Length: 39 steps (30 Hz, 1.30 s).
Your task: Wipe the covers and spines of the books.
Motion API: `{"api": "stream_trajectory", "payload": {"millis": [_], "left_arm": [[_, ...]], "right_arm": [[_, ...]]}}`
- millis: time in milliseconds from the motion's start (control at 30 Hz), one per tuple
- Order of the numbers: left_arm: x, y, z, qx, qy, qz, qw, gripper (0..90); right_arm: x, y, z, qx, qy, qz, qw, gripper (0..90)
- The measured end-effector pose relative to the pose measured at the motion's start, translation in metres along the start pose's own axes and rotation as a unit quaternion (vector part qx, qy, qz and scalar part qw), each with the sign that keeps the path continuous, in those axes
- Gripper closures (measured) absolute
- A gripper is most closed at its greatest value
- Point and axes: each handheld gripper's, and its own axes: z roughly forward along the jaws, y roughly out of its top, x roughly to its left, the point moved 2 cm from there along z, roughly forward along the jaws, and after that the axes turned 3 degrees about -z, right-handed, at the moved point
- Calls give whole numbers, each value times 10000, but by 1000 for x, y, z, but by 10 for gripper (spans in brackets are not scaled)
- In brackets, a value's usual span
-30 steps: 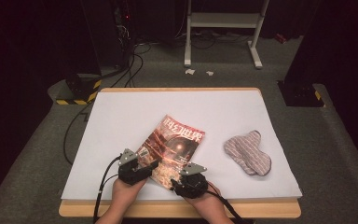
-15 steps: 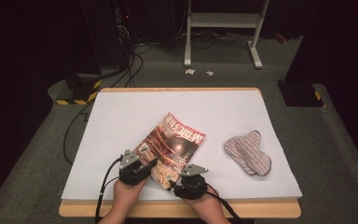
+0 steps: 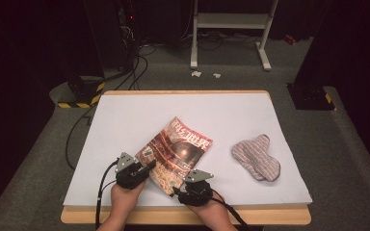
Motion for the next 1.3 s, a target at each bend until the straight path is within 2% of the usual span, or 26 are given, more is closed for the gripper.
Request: {"api": "stream_trajectory", "payload": {"millis": [67,133,267,333,400,500,600,733,900,1000,1067,1133,1233,1267,1300], "left_arm": [[2,2,-1,-23,15,110,9999,763],[6,3,-2,-67,-57,116,9999,783],[11,3,-5,-130,-208,133,9996,793],[12,3,-5,-158,-265,180,9994,796],[14,3,-4,-135,-284,233,9992,798],[17,3,-1,-57,-242,384,9990,797],[20,4,2,-44,-247,413,9988,807],[22,6,3,-23,-322,332,9989,810],[24,7,6,-19,-315,393,9987,809],[23,7,6,-35,-310,468,9984,810],[22,7,6,-52,-309,448,9985,809],[21,6,6,-62,-278,489,9984,809],[18,5,5,-150,-272,658,9973,809],[17,5,4,-190,-293,706,9969,811],[16,5,3,-246,-309,752,9964,814]], "right_arm": [[1,1,-2,-60,-29,-86,9999,443],[-1,2,-4,-100,-163,-235,9995,435],[-10,4,-13,-198,-294,-188,9992,420],[-17,3,-18,-291,-367,-154,9988,421],[-26,2,-23,-384,-544,-83,9977,422],[-41,-1,-32,-487,-744,46,9960,420],[-55,-6,-43,-604,-991,135,9931,421],[-74,-14,-58,-616,-1267,206,9898,431],[-107,-21,-88,-674,-1790,436,9806,379],[-128,-24,-108,-689,-2189,648,9712,317],[-141,-28,-120,-699,-2446,758,9641,288],[-151,-32,-130,-710,-2579,893,9594,271],[-166,-39,-138,-689,-2743,1068,9532,267],[-171,-41,-138,-669,-2763,1124,9521,270],[-177,-44,-136,-621,-2745,1166,9525,279]]}}
